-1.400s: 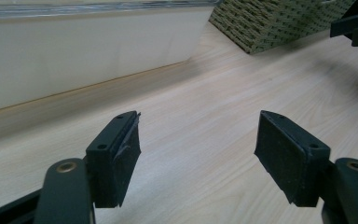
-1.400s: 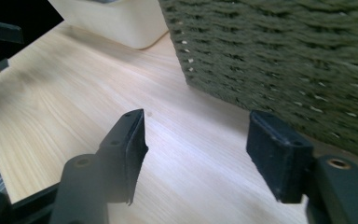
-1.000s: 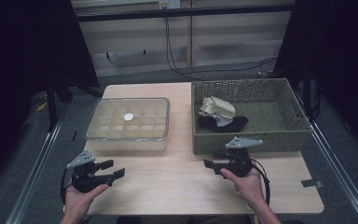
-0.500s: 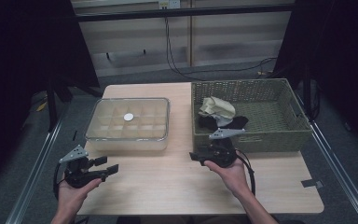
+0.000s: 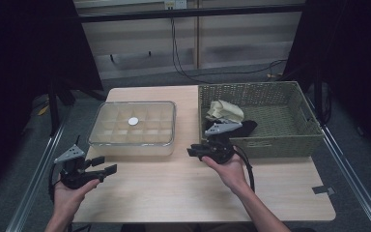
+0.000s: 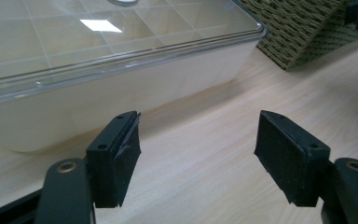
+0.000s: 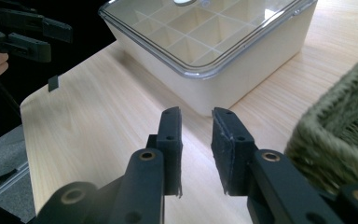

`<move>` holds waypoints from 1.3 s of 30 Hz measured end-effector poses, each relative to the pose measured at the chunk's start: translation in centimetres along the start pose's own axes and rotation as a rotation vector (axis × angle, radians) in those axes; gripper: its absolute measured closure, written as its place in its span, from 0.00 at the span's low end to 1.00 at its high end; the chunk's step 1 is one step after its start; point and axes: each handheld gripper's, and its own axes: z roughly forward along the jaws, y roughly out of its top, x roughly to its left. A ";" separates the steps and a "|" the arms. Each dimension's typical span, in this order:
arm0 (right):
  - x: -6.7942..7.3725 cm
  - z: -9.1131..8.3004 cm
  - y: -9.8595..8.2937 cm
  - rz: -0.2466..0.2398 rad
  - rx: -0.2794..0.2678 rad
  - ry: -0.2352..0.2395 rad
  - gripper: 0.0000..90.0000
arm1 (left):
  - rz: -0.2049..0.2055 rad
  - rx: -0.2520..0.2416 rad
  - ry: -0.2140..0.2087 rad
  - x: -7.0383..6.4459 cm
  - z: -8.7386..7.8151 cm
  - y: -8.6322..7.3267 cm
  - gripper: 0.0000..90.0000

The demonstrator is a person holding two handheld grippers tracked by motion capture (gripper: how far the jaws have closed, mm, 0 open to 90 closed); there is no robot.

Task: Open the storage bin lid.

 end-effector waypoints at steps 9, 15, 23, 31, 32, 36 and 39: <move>-0.3 1.4 1.8 0.003 0.016 0.004 0.79 | -0.010 0.005 0.026 1.5 -0.2 0.7 0.33; -0.6 2.4 3.2 0.006 0.033 0.005 0.75 | -0.017 0.013 0.030 2.6 -0.1 1.4 0.33; -1.2 3.8 5.1 0.000 0.056 -0.006 0.67 | -0.042 0.018 0.064 4.1 0.2 2.3 0.35; -1.6 5.2 6.9 0.008 0.065 -0.020 0.64 | -0.040 0.036 0.081 5.1 0.3 3.7 0.35; -1.6 5.2 6.9 0.008 0.065 -0.020 0.64 | -0.036 0.042 0.080 5.3 0.3 3.9 0.35; -1.9 5.8 7.7 0.011 0.076 -0.014 0.63 | -0.048 0.046 0.083 6.1 0.4 4.4 0.32; -2.3 6.4 8.2 0.021 0.088 -0.009 0.63 | -0.066 0.049 0.080 6.9 0.5 4.7 0.30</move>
